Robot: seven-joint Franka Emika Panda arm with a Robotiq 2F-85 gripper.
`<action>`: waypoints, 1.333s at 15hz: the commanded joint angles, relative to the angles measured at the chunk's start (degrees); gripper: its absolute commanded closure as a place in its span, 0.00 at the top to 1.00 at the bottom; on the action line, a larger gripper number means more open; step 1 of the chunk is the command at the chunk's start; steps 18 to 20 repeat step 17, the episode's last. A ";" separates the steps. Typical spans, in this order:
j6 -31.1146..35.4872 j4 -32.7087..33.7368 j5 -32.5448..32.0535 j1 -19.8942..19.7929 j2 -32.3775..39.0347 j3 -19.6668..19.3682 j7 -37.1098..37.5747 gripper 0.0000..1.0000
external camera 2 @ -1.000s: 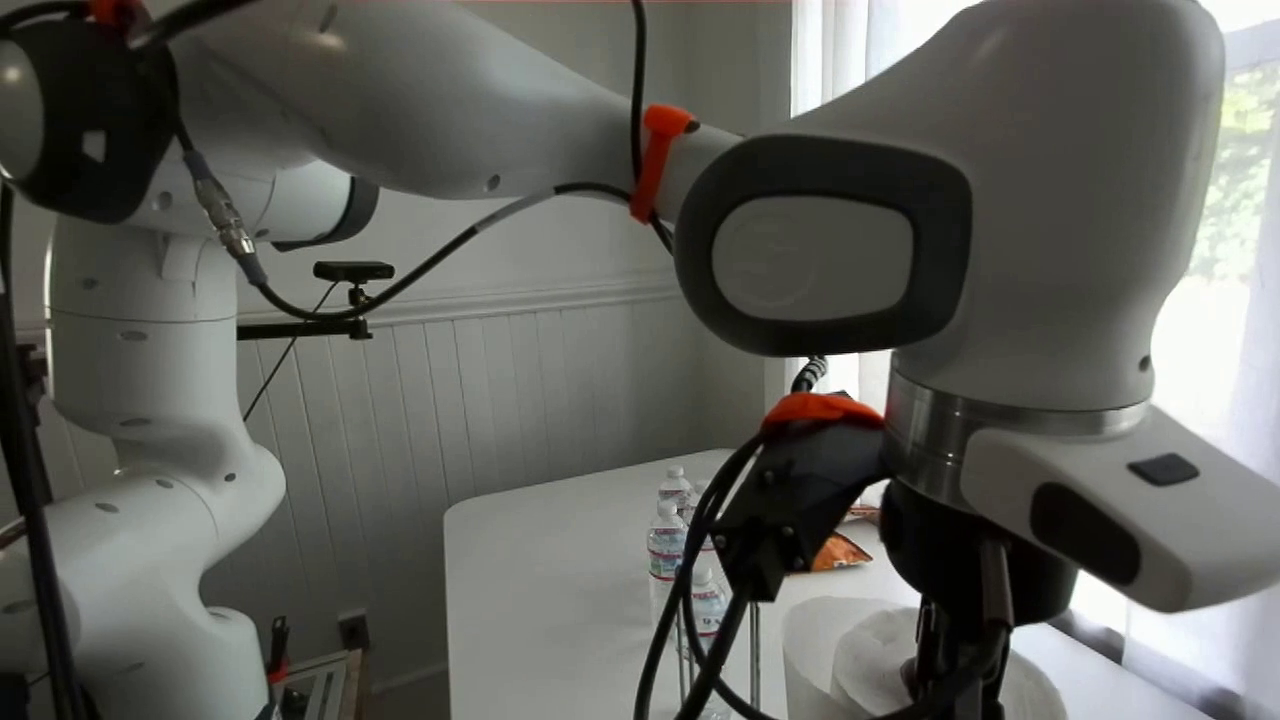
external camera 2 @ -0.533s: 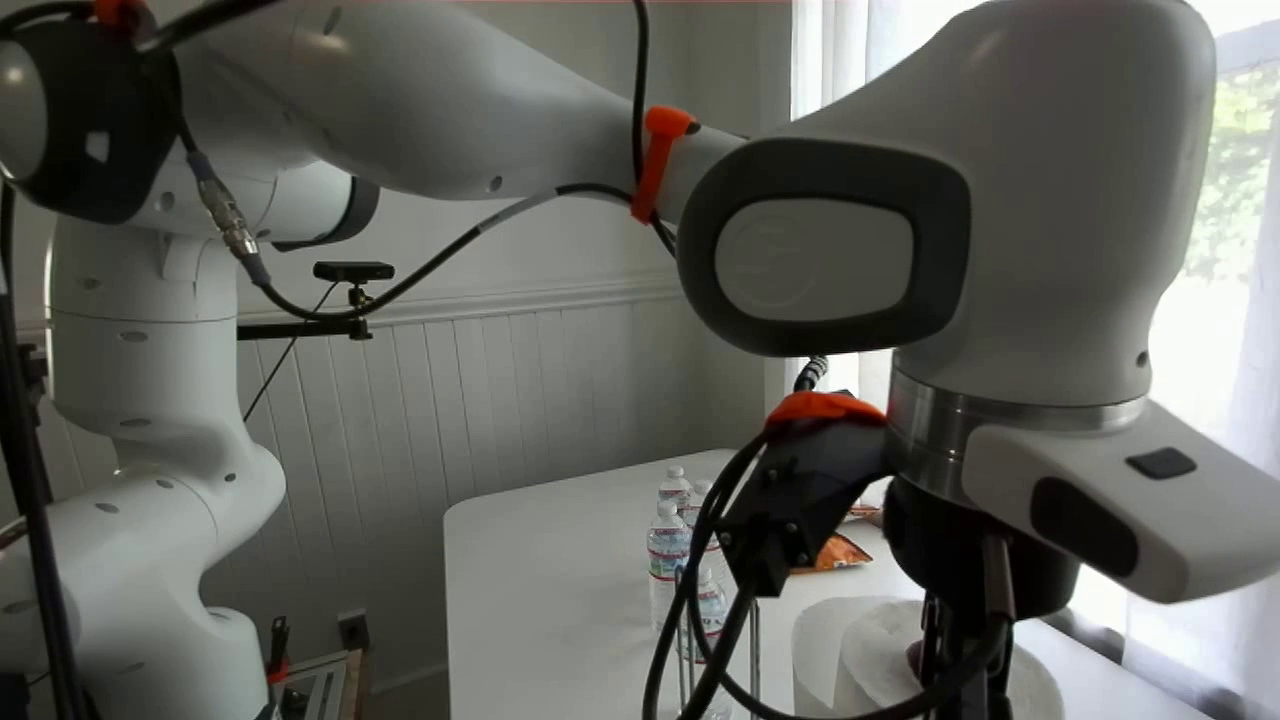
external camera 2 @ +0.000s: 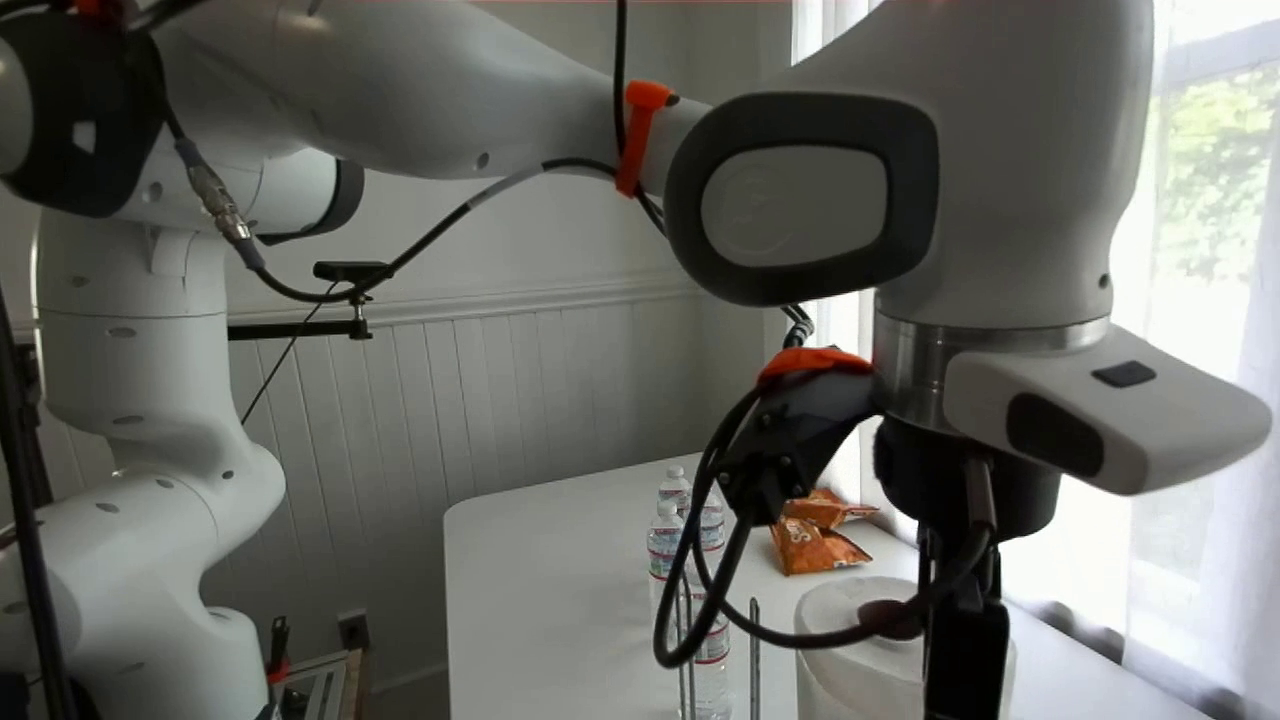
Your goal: Remove the paper towel roll from the handle
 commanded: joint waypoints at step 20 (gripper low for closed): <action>-4.25 -0.72 -20.71 4.54 -15.86 4.84 5.65 1.00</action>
